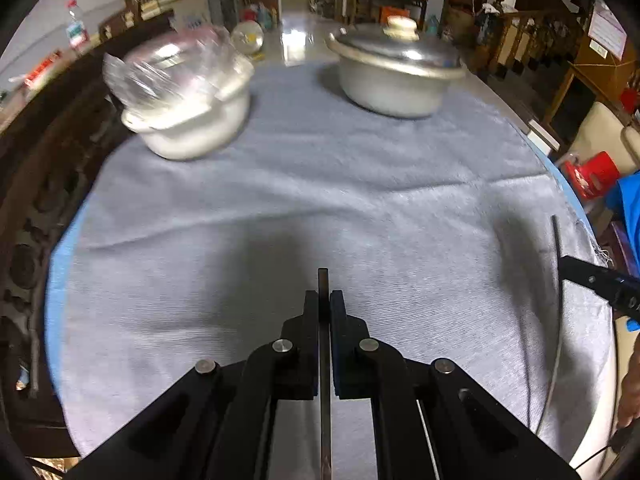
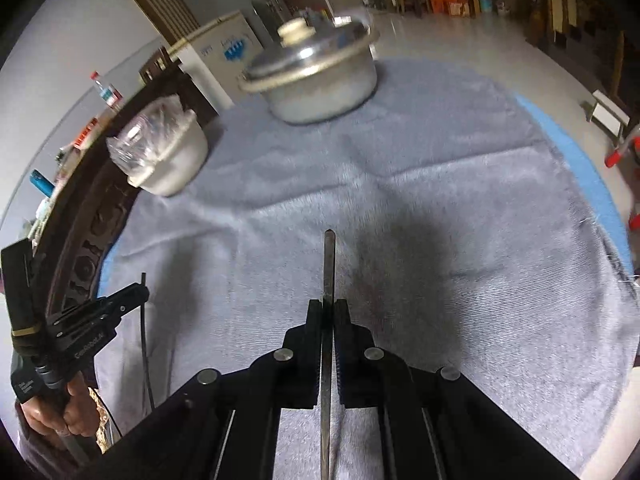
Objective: Organize utensils
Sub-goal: 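Close the left tool on the second chopstick while the right tool holds its chopstick, then lift both held chopsticks and carry them toward the holder cup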
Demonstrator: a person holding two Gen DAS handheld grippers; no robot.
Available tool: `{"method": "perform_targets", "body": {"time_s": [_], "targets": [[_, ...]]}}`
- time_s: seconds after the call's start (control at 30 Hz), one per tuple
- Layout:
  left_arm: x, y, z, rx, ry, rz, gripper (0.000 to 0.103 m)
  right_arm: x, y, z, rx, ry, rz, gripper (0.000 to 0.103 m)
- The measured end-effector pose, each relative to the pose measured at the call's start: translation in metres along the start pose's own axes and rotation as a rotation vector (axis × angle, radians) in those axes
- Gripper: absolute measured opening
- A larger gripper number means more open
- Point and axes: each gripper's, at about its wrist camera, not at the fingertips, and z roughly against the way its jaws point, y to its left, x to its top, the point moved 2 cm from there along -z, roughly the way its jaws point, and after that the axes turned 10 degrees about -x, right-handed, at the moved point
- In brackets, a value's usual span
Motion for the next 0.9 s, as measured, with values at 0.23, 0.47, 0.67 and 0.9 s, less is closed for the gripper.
{"method": "perform_targets", "body": {"time_s": [0.23,0.47,0.67,0.9], "targets": [[-0.010,0.005,0.033,0.065,-0.099,-0.036,0.005,-0.012,0.002,0.031,0.014,-0.077,-0.005,0.006],[-0.026,0.010,0.058,0.097,-0.142,-0.042,0.005,-0.027,-0.004,0.048,0.021,-0.115,-0.031,0.006],[-0.035,0.015,0.074,0.118,-0.169,-0.035,0.005,-0.037,-0.012,0.064,0.025,-0.143,-0.053,0.006],[-0.047,0.015,0.099,0.129,-0.211,-0.030,0.005,-0.051,-0.021,0.091,0.031,-0.189,-0.078,0.006]]}}
